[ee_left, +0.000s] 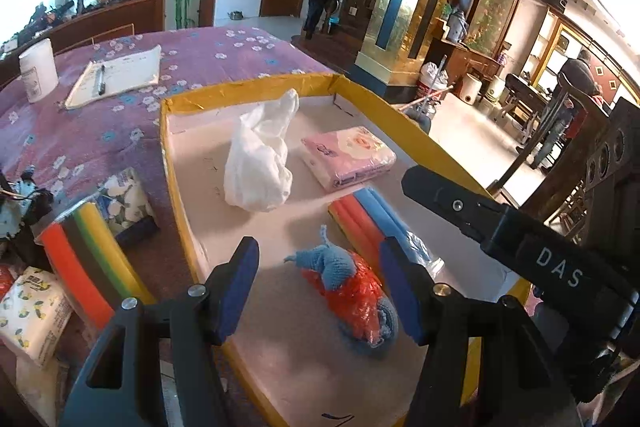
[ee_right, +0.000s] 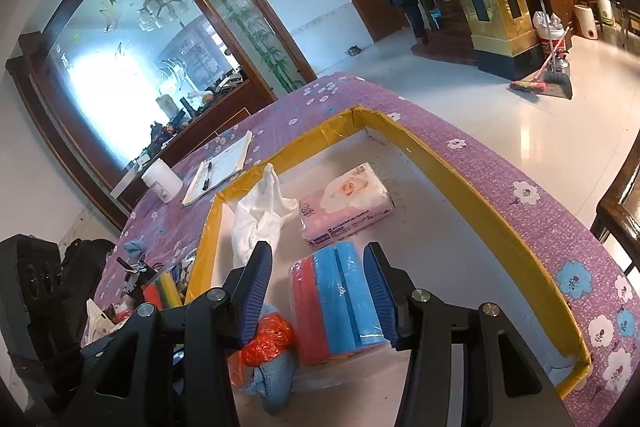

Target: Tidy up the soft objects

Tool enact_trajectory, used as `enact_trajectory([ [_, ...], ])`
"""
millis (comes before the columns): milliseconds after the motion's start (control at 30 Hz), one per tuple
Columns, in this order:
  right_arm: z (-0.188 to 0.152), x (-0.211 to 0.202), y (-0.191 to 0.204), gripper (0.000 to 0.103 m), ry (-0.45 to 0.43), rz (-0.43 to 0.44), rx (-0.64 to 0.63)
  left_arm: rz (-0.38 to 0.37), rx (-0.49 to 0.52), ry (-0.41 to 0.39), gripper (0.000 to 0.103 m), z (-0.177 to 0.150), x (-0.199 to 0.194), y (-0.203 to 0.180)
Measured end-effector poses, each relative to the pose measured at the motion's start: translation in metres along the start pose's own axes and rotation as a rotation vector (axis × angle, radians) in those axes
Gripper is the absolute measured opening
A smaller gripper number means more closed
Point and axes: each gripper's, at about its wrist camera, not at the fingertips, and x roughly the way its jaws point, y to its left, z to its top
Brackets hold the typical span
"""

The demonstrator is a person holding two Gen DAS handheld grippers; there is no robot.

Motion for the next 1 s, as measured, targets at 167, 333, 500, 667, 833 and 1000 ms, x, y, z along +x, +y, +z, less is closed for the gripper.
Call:
enact_trajectory([
  [167,0.000,0.001,-0.001,0.051,0.005,0.000,0.000,-0.010,-0.016,-0.009,0.061,0.001,-0.008,0.001],
  [333,0.000,0.002,0.000,0.051,0.010,-0.001,-0.001,-0.018,-0.025,-0.003,0.061,0.000,-0.017,0.000],
  [500,0.000,0.004,0.001,0.051,0.015,-0.001,-0.003,-0.029,-0.025,0.006,0.062,-0.002,-0.032,-0.001],
  [667,-0.001,0.003,0.000,0.051,0.008,0.000,0.001,-0.059,-0.020,0.006,0.062,-0.003,-0.054,-0.002],
  [833,-0.001,0.001,-0.002,0.051,-0.001,-0.001,0.006,-0.041,0.013,-0.060,0.072,-0.006,-0.093,0.001],
  [1000,-0.002,0.000,-0.002,0.051,-0.003,0.007,0.002,0.014,0.007,-0.100,0.072,-0.015,-0.122,0.024],
])
